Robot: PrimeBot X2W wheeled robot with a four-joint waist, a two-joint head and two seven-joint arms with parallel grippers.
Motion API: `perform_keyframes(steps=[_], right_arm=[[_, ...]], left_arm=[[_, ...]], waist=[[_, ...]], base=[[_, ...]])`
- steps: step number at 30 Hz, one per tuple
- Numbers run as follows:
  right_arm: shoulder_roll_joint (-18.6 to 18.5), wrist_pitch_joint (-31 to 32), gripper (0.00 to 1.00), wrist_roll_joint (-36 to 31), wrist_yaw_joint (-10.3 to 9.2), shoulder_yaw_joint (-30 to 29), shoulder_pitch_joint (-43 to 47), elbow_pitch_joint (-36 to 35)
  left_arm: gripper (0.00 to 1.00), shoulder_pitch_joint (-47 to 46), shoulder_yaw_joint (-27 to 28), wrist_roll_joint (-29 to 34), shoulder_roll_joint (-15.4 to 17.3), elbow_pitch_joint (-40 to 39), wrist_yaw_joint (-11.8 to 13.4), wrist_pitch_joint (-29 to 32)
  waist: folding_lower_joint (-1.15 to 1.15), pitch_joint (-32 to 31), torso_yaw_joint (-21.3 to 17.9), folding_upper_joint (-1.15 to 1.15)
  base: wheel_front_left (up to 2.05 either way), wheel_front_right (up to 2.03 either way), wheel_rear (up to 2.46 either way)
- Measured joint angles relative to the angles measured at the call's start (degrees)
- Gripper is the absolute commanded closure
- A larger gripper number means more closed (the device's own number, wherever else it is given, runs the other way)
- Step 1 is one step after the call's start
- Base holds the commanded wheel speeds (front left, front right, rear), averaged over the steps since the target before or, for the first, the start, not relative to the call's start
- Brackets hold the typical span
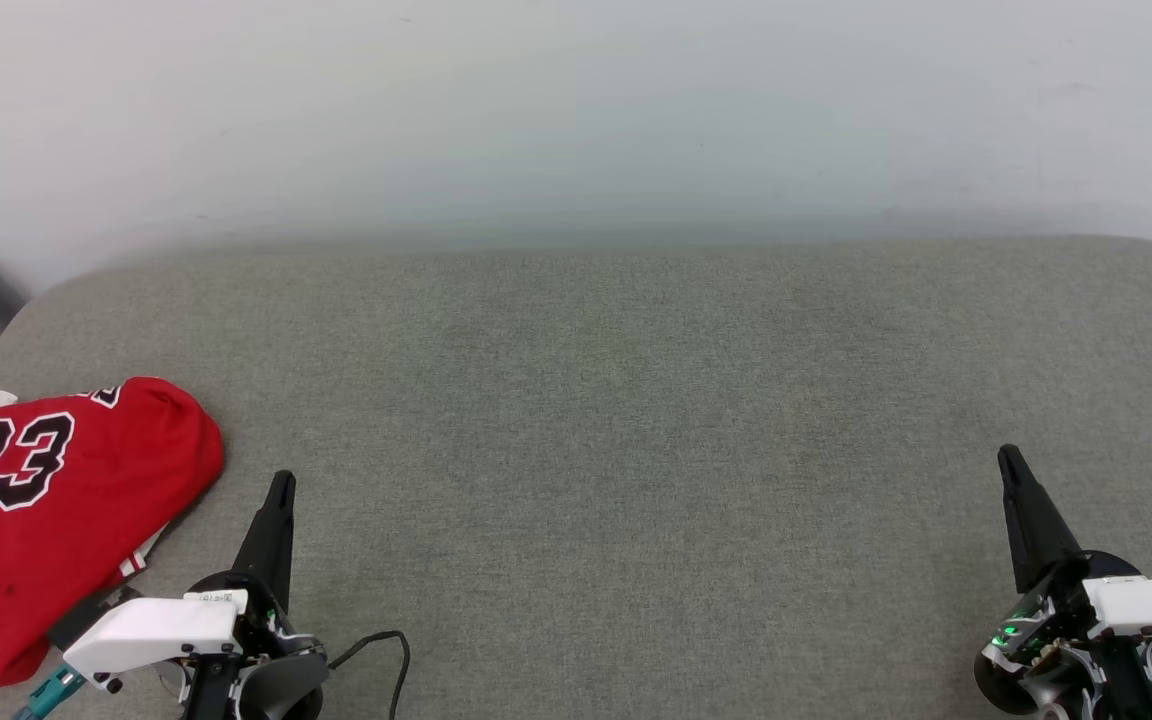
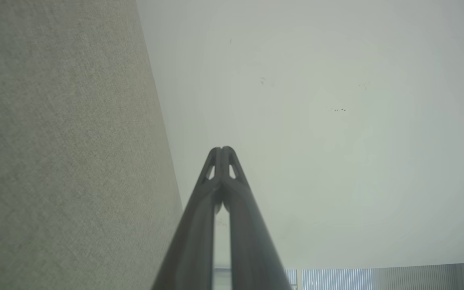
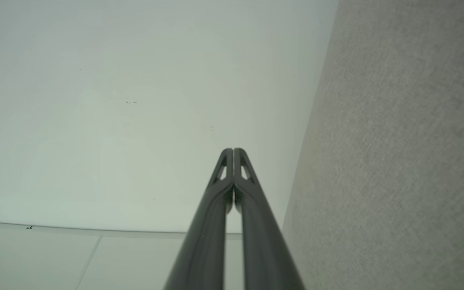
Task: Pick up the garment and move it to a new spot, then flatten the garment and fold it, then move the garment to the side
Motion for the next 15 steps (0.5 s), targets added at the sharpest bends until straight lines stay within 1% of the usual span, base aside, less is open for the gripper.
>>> perform_keyframes(steps=[15], right_arm=[[0.0, 0.0, 1.0, 0.0, 0.0, 0.0, 0.0, 0.0]], left_arm=[[1.0, 0.0, 0.0, 0.0, 0.0, 0.0, 0.0, 0.0]], waist=[[0.0, 0.0, 0.0, 0.0]], base=[[0.0, 0.0, 0.0]])
